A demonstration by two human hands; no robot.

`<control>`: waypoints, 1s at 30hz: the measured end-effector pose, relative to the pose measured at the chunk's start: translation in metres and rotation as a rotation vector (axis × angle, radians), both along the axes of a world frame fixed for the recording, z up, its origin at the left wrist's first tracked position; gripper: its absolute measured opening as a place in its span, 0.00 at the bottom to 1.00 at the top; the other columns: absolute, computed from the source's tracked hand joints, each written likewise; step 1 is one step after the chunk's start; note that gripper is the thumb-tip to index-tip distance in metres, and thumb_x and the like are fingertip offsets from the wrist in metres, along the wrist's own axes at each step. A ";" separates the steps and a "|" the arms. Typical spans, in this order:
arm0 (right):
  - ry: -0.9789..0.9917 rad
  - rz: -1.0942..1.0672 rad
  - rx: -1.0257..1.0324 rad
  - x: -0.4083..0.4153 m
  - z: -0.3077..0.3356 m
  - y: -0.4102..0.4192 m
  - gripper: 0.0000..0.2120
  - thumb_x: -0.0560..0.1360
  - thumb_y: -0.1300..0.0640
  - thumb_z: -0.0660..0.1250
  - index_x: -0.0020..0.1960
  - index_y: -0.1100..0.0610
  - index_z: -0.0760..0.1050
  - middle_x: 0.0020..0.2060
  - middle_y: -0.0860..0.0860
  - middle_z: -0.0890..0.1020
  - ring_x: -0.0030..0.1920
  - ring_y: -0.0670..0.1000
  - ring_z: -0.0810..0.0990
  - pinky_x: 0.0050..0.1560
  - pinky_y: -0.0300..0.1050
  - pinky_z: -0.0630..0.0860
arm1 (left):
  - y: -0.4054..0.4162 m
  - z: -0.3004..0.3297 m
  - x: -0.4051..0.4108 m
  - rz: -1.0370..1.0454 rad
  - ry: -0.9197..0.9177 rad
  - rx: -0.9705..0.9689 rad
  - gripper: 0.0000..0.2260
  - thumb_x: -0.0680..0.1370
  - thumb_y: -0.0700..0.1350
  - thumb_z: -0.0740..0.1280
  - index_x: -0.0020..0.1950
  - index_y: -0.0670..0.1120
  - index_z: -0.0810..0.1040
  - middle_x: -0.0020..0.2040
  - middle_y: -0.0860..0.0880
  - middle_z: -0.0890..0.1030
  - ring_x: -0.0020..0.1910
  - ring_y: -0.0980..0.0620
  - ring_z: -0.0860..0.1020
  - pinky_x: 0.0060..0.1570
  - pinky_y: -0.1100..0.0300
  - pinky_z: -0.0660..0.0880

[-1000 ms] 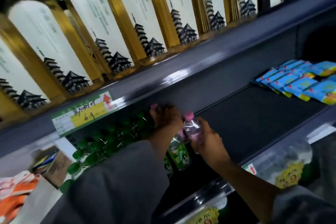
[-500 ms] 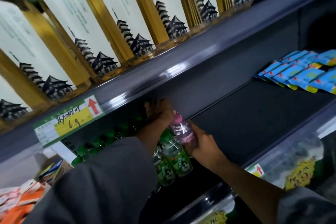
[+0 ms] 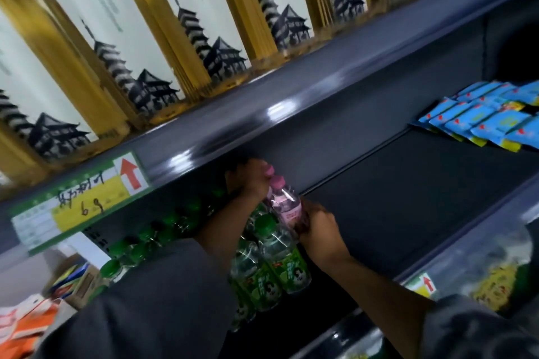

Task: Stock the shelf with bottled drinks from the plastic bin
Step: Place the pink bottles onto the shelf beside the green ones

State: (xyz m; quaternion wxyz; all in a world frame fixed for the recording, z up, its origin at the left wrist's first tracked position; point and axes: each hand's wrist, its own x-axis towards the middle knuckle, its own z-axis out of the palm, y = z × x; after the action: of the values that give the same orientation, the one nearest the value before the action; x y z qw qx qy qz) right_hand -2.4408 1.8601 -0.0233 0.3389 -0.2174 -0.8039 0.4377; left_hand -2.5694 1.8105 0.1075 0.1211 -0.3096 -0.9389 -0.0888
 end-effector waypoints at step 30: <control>0.059 0.182 -0.286 -0.010 0.023 0.020 0.39 0.70 0.76 0.64 0.72 0.45 0.68 0.54 0.48 0.82 0.56 0.53 0.83 0.57 0.49 0.79 | -0.028 0.003 0.007 -0.197 0.342 -0.026 0.22 0.75 0.43 0.66 0.68 0.57 0.76 0.65 0.52 0.79 0.64 0.43 0.74 0.61 0.51 0.67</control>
State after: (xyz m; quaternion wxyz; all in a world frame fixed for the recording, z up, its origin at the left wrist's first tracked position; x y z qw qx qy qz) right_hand -2.4504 1.8803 -0.0004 0.2871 -0.1766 -0.7396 0.5826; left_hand -2.5620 1.7821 0.1107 0.2655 -0.4119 -0.8710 -0.0341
